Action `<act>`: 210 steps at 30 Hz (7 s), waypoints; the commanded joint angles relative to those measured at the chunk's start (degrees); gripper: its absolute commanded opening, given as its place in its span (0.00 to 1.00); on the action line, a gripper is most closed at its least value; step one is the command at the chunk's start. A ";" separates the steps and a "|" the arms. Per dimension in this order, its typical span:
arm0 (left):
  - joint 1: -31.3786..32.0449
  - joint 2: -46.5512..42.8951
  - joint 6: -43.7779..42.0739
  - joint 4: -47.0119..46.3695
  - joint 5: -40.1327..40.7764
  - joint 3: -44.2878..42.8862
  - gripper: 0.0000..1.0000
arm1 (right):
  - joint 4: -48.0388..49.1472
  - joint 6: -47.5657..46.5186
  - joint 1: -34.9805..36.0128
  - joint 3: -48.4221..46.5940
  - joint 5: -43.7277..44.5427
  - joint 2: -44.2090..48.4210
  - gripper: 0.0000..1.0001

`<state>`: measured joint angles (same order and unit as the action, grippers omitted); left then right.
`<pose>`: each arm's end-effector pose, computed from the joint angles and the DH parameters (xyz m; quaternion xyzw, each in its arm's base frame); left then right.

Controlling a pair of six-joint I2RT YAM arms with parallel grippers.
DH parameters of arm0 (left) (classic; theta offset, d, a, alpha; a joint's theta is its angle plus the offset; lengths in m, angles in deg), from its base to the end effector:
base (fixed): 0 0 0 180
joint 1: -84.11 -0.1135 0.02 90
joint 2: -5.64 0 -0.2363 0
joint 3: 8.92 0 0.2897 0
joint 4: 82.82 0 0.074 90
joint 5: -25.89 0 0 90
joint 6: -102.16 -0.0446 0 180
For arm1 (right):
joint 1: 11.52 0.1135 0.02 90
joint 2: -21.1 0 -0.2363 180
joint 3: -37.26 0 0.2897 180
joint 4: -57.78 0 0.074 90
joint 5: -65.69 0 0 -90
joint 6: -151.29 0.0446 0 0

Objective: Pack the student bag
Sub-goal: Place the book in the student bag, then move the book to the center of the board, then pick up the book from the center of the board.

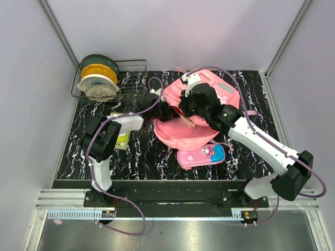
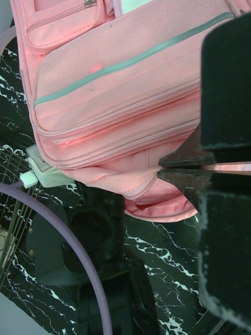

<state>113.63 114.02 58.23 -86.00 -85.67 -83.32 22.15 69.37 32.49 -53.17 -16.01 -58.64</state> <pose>0.3695 -0.2281 0.1167 -0.0315 0.8586 -0.4259 0.2838 0.2704 0.2522 0.3499 -0.2223 0.8119 0.1807 0.5087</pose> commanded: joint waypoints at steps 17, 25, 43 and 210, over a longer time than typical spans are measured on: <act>0.98 -18.54 0.70 -16.94 5.91 23.58 0.35 | 5.75 -1.31 -1.11 -2.82 4.02 -0.50 0.00; 1.86 -29.89 -7.83 -8.68 6.88 21.41 0.51 | 7.07 -1.22 -5.42 -2.56 -0.12 -3.05 0.00; 2.30 -59.24 -17.41 19.60 24.80 20.62 0.99 | 8.48 -10.37 -9.29 9.47 -16.09 -0.59 0.00; -26.97 -36.74 1.13 -26.70 -23.44 48.75 0.70 | 41.87 49.57 -6.39 8.69 -38.70 -31.88 0.00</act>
<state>85.83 80.51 58.47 -106.99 -105.06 -35.09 55.92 115.36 25.91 -43.07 -54.00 -91.67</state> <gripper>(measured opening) 0.744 0.056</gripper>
